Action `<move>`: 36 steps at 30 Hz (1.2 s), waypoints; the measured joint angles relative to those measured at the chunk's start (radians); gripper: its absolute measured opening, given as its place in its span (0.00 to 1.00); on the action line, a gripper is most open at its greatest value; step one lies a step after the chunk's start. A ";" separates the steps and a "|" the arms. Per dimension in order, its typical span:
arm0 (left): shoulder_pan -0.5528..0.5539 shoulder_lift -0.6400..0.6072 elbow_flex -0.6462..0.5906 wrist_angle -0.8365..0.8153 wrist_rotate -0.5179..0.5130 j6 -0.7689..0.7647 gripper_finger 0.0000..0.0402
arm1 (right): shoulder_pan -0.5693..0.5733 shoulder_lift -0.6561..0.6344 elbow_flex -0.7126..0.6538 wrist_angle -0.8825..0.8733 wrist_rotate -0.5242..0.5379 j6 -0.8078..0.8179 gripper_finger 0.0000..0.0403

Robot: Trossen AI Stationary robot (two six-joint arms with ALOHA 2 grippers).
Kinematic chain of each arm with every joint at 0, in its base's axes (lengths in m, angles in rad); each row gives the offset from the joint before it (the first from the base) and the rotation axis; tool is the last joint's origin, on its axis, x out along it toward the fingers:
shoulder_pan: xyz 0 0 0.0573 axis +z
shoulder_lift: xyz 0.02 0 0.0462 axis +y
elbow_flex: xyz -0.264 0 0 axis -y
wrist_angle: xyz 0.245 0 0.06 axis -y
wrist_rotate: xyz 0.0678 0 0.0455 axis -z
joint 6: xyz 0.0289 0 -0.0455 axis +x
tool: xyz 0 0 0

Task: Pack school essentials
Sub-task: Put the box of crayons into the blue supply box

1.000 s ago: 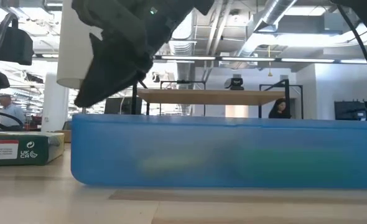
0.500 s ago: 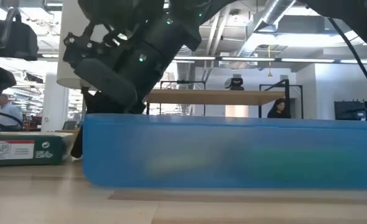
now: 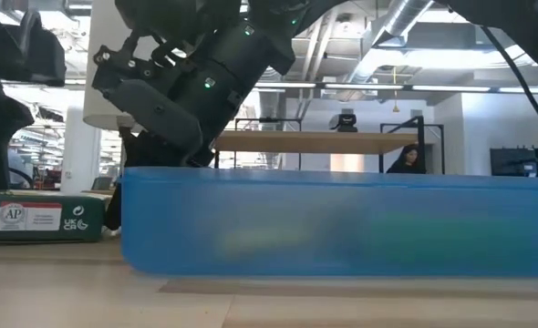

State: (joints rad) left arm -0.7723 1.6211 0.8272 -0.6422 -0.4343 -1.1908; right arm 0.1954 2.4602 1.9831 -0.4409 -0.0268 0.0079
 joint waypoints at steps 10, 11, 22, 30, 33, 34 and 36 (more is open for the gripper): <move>0.000 0.000 0.076 -0.082 -0.025 0.029 0.37 | 0.007 -0.088 -0.003 -0.052 -0.003 0.018 0.33; 0.000 0.000 0.082 -0.088 -0.032 0.029 0.37 | 0.009 -0.095 -0.003 -0.058 -0.003 0.018 0.33; 0.001 -0.002 0.162 -0.107 -0.122 0.110 0.37 | 0.041 -0.153 0.000 -0.187 0.000 0.046 0.33; 0.038 -0.003 0.193 -0.001 -0.174 0.231 0.37 | 0.081 -0.161 -0.001 -0.313 0.003 0.095 0.33; 0.070 -0.002 0.193 0.103 -0.161 0.314 0.37 | 0.098 -0.161 -0.001 -0.362 0.004 0.119 0.33; 0.082 -0.001 0.193 0.134 -0.156 0.346 0.37 | 0.102 -0.161 -0.001 -0.382 0.011 0.128 0.33; 0.101 -0.001 0.193 0.183 -0.157 0.397 0.37 | 0.115 -0.161 -0.001 -0.410 0.031 0.146 0.33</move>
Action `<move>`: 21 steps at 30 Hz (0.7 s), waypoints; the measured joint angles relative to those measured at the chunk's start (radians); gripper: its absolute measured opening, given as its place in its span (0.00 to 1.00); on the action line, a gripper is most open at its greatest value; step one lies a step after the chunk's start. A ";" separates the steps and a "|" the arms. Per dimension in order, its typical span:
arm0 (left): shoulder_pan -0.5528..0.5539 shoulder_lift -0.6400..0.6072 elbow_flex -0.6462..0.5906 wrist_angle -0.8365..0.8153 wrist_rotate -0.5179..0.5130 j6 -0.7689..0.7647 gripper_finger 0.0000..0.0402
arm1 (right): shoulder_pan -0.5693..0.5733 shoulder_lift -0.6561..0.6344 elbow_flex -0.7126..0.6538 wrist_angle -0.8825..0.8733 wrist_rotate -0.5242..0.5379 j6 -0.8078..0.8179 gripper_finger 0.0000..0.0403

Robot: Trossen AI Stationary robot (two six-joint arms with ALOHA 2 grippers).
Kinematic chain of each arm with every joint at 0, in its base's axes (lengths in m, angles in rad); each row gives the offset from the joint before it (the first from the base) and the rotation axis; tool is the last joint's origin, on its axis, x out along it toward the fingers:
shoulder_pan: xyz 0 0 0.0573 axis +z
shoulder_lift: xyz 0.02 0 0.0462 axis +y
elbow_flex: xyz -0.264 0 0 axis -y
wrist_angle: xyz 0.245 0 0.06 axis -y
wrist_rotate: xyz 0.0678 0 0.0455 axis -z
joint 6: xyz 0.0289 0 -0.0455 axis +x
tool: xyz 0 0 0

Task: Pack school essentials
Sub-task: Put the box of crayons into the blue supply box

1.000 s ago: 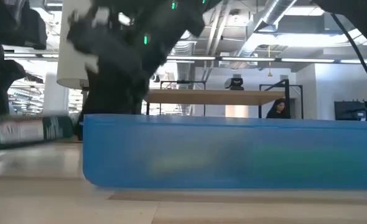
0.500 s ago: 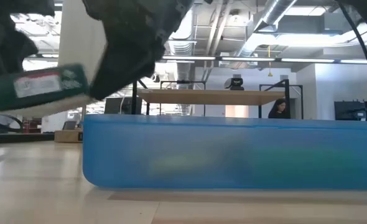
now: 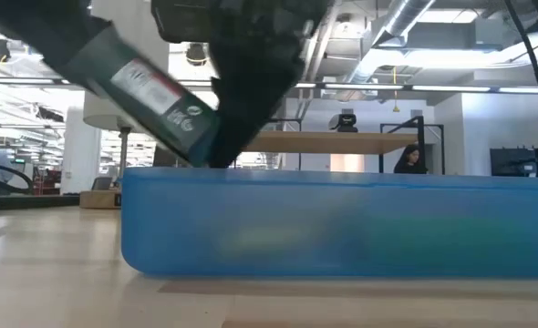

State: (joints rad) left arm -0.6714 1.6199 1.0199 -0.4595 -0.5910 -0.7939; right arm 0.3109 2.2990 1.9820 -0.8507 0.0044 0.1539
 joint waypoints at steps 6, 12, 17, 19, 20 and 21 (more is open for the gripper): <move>0.044 0.000 -0.006 0.106 0.033 0.082 0.37 | 0.032 -0.029 0.000 -0.112 0.054 0.053 0.33; 0.070 0.046 -0.012 0.205 0.087 0.131 0.37 | 0.067 -0.072 -0.004 -0.219 0.104 0.109 0.33; 0.094 0.147 -0.003 0.300 0.197 0.168 0.37 | 0.091 -0.072 -0.005 -0.303 0.107 0.143 0.33; 0.099 0.170 -0.004 0.295 0.221 0.169 0.37 | 0.096 -0.072 -0.009 -0.328 0.107 0.147 0.33; 0.101 0.178 -0.005 0.296 0.222 0.169 0.37 | 0.101 -0.072 -0.015 -0.332 0.107 0.153 0.33; 0.104 0.180 -0.005 0.296 0.223 0.167 0.37 | 0.104 -0.072 -0.021 -0.336 0.108 0.161 0.33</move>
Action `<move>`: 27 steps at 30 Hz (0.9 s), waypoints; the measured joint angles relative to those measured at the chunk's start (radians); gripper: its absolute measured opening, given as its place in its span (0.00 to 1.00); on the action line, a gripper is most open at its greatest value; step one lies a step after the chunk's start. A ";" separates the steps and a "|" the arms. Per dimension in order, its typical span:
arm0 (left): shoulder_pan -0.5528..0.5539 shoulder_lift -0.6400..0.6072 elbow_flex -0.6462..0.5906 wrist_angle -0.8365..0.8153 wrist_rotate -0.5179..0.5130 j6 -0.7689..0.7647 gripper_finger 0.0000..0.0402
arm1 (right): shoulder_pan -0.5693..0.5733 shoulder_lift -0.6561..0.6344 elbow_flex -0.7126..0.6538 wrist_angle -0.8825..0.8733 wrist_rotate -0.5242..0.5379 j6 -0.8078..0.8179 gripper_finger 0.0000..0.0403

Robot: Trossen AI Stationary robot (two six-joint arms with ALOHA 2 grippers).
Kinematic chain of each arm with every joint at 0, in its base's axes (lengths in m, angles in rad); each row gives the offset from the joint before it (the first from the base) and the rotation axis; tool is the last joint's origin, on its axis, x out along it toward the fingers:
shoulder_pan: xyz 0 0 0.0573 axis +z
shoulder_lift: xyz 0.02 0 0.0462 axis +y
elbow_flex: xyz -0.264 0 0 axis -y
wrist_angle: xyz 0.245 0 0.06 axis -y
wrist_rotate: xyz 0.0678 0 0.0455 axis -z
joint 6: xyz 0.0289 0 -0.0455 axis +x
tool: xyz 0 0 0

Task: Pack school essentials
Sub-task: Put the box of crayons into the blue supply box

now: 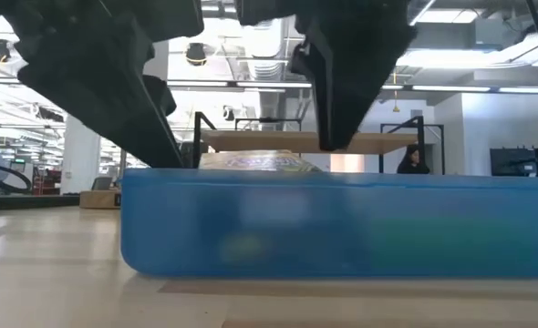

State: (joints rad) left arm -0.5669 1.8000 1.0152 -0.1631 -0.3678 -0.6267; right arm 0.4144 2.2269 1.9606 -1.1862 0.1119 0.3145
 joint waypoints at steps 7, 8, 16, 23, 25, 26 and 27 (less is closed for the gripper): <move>-0.008 -0.052 -0.001 -0.040 -0.016 0.006 0.37 | 0.013 -0.028 -0.003 -0.078 0.118 0.017 0.33; -0.012 -0.067 -0.001 -0.047 -0.028 0.012 0.37 | 0.015 -0.041 -0.003 -0.068 0.123 0.012 0.33; -0.063 -0.142 -0.001 -0.138 -0.213 0.018 0.37 | 0.018 -0.099 -0.002 0.051 0.130 -0.061 0.30; -0.098 -0.141 -0.040 -0.150 -0.305 -0.018 0.37 | 0.013 -0.246 -0.356 0.405 0.120 -0.071 0.30; -0.109 -0.145 -0.051 -0.141 -0.323 -0.031 0.37 | 0.007 -0.339 -0.522 0.551 0.115 -0.033 0.30; -0.110 -0.146 -0.054 -0.143 -0.329 -0.036 0.37 | 0.004 -0.390 -0.604 0.642 0.115 -0.023 0.30; -0.110 -0.146 -0.055 -0.148 -0.338 -0.037 0.37 | 0.003 -0.440 -0.683 0.730 0.116 -0.020 0.30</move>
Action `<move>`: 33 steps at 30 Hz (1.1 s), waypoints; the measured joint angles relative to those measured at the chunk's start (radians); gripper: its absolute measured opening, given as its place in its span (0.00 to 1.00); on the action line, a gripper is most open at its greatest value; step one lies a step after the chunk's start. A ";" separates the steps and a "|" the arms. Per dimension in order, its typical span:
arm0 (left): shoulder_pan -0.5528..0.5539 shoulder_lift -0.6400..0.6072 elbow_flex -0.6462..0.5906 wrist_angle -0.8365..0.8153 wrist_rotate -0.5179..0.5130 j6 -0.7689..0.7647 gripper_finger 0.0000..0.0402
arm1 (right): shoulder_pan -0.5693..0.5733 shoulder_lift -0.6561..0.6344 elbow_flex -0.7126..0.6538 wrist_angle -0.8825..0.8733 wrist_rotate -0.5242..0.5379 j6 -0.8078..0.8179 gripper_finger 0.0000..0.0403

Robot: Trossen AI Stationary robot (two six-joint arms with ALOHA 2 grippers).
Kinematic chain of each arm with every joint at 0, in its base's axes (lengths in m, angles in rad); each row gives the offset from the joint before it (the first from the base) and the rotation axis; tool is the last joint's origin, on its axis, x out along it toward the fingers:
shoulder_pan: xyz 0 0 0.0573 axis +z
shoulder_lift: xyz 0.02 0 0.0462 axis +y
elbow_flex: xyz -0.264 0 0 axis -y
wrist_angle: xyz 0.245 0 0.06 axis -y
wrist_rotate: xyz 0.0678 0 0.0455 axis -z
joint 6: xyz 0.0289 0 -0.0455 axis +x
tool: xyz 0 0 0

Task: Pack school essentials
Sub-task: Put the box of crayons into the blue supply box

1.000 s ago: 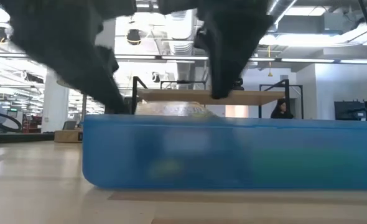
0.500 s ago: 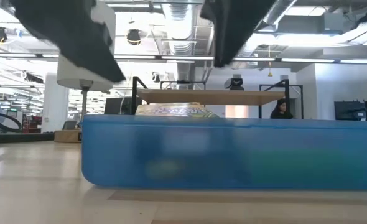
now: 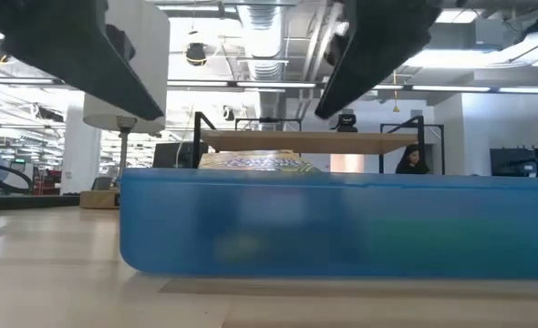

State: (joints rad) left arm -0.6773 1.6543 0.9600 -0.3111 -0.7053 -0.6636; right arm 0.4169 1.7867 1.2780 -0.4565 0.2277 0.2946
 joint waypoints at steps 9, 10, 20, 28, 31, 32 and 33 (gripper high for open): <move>0.060 0.000 -0.001 0.318 0.073 0.269 0.37 | -0.054 -0.259 -0.408 0.595 0.041 -0.092 0.30; 0.066 0.000 0.000 0.370 0.095 0.317 0.37 | -0.062 -0.260 -0.421 0.638 0.042 -0.106 0.30; 0.076 -0.065 -0.063 0.588 0.049 0.488 0.37 | -0.096 -0.170 -0.438 0.842 0.005 -0.169 0.30; 0.075 -0.287 -0.525 1.250 0.079 0.500 0.37 | -0.137 -0.090 -0.431 0.938 -0.071 -0.172 0.30; 0.072 -0.344 -0.643 1.400 0.072 0.487 0.37 | -0.154 -0.044 -0.399 0.947 -0.075 -0.167 0.30; 0.069 -0.354 -0.661 1.431 0.070 0.484 0.37 | -0.162 -0.022 -0.384 0.946 -0.087 -0.164 0.30; 0.067 -0.359 -0.669 1.449 0.072 0.482 0.37 | -0.169 0.003 -0.367 0.941 -0.115 -0.164 0.30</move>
State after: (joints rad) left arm -0.6108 1.2956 0.2906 1.1382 -0.6331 -0.1820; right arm 0.2476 1.7894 0.9111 0.4841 0.1129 0.1309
